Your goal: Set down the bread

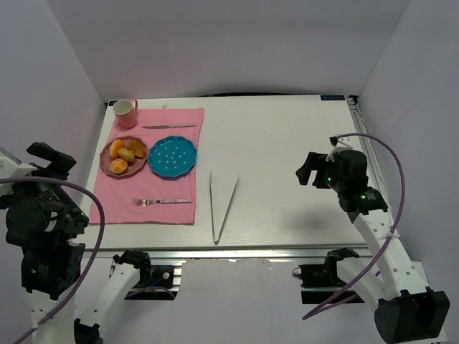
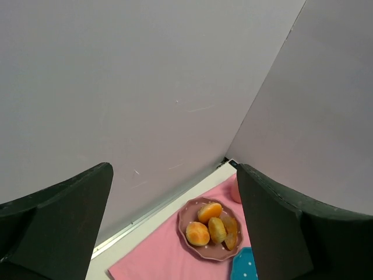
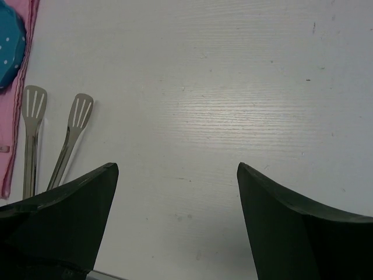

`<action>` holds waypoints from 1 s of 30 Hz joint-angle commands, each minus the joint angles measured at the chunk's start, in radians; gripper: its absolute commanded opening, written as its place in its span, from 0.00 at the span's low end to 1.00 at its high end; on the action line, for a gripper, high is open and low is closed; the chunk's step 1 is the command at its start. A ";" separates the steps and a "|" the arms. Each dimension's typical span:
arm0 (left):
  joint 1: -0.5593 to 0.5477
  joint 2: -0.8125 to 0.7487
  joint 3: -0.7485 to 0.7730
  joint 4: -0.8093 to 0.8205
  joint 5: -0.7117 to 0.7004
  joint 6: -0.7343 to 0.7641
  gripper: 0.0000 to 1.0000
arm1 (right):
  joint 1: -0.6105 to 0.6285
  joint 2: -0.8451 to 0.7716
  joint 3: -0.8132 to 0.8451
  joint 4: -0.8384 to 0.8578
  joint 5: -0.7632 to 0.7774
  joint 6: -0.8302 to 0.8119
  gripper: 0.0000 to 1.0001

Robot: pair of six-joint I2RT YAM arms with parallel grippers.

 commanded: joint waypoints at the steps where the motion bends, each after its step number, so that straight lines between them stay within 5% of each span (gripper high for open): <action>1: -0.008 0.007 -0.022 0.013 0.005 0.013 0.98 | 0.002 -0.016 0.004 0.069 -0.008 -0.025 0.89; 13: -0.022 0.019 -0.054 0.022 0.031 0.024 0.98 | 0.003 0.045 0.153 -0.011 0.234 -0.069 0.89; 16: -0.027 0.019 -0.083 0.022 0.040 0.010 0.98 | 0.013 0.120 0.222 -0.019 0.100 -0.061 0.89; 20: -0.027 0.010 -0.111 0.010 0.057 -0.010 0.98 | 0.201 0.197 0.237 0.014 0.140 0.213 0.89; 25: -0.027 -0.004 -0.114 -0.019 0.089 -0.067 0.98 | 0.595 0.376 0.297 -0.040 0.463 0.487 0.89; 30: -0.028 -0.021 -0.151 -0.041 0.143 -0.120 0.98 | 0.808 0.623 0.410 -0.167 0.620 0.737 0.89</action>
